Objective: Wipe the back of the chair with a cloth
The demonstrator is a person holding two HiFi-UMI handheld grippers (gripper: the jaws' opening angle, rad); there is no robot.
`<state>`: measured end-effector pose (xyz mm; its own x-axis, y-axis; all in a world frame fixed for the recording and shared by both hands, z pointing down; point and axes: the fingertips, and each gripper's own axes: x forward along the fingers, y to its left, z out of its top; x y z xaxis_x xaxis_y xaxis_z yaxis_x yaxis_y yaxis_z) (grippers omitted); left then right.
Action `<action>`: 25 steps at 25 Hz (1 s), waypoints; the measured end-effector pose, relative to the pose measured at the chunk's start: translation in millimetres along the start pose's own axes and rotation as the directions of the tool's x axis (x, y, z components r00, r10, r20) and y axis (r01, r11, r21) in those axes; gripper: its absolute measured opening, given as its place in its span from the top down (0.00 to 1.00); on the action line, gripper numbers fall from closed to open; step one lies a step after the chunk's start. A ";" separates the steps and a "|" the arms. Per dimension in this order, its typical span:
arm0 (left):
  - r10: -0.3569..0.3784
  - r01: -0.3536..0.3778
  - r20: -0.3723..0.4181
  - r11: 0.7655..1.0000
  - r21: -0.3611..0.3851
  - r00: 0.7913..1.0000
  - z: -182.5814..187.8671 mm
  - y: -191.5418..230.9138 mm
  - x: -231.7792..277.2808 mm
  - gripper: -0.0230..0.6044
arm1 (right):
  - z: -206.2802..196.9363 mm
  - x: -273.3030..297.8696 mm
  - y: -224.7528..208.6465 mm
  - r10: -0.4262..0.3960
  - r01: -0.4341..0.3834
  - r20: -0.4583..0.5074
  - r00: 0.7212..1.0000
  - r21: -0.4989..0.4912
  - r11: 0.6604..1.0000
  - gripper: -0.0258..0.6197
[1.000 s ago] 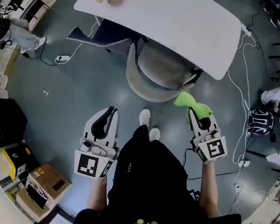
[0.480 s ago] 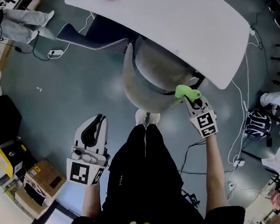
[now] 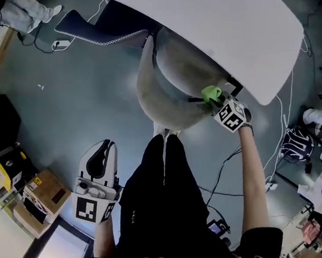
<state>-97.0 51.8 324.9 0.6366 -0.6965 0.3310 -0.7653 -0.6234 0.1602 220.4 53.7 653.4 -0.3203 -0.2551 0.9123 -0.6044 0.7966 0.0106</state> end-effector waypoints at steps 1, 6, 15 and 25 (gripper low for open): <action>0.012 -0.012 -0.008 1.000 -0.005 1.000 -3.1 2.2 -1.7 0.90 | -5.0 5.3 0.6 0.024 -0.025 -0.030 0.999 -0.011 1.000 0.93; 0.033 -0.033 -0.027 0.999 -0.018 0.999 -11.3 6.4 -2.4 0.90 | -31.2 16.6 9.3 0.172 -0.182 -0.181 0.968 -0.039 0.982 0.93; 0.024 -0.025 -0.064 1.000 -0.011 0.998 -21.5 5.3 0.2 0.90 | -42.0 32.9 37.5 0.343 -0.363 -0.232 0.910 -0.049 0.931 0.93; 0.007 -0.009 -0.065 1.000 -0.024 0.998 -23.4 3.2 5.1 0.90 | -27.4 26.2 62.6 0.443 -0.471 -0.243 0.863 -0.068 0.879 0.93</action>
<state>-98.5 54.6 348.9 0.6236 -0.6764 0.3919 -0.7730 -0.6084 0.1797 194.1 112.0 689.2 -0.3668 0.2662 0.8914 -0.3307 0.8583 -0.3924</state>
